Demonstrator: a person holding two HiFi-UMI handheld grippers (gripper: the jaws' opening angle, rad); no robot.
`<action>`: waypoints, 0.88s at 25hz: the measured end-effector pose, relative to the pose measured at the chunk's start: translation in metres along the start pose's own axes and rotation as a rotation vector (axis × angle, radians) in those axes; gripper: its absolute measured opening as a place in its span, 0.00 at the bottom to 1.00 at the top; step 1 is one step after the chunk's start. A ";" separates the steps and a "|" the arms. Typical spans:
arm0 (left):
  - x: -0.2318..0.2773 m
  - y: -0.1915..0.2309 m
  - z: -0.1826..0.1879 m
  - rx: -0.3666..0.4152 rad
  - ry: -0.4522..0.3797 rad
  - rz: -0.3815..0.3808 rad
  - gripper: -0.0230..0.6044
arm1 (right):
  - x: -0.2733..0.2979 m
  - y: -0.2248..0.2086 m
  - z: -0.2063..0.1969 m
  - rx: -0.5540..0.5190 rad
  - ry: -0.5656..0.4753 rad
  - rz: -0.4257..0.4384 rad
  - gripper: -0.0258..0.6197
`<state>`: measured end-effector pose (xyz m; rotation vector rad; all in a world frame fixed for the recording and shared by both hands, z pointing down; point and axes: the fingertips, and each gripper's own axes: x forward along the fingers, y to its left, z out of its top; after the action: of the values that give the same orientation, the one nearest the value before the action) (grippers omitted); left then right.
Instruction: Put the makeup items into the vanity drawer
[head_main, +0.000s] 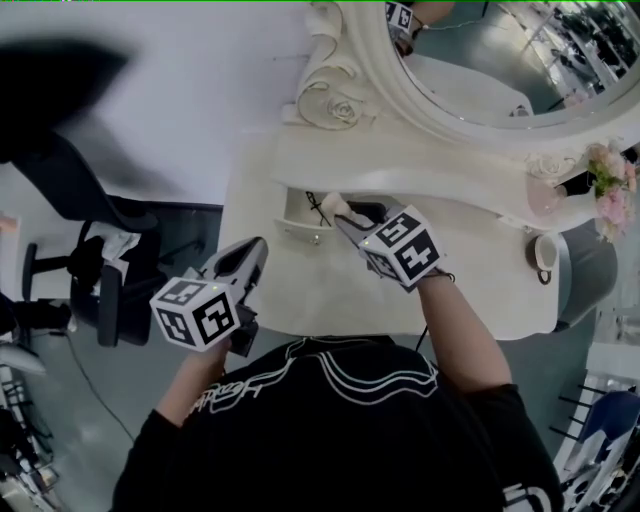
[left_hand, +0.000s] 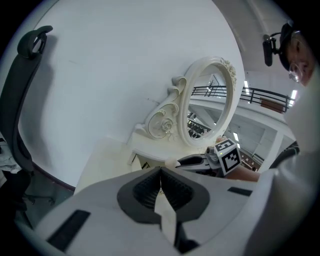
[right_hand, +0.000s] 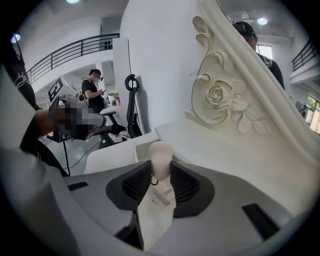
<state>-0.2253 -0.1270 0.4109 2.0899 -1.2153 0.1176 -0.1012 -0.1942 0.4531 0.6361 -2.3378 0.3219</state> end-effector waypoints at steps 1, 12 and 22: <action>-0.001 0.003 0.001 -0.006 -0.004 0.005 0.07 | 0.004 -0.002 -0.001 0.005 0.006 0.001 0.25; 0.003 0.019 0.000 -0.050 -0.007 0.018 0.07 | 0.017 -0.002 -0.003 0.049 0.011 0.050 0.32; 0.014 0.005 -0.003 -0.031 0.016 -0.009 0.07 | -0.011 -0.010 -0.007 0.037 -0.049 0.015 0.39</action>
<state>-0.2210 -0.1366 0.4219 2.0637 -1.1907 0.1109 -0.0854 -0.1958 0.4510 0.6513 -2.3896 0.3603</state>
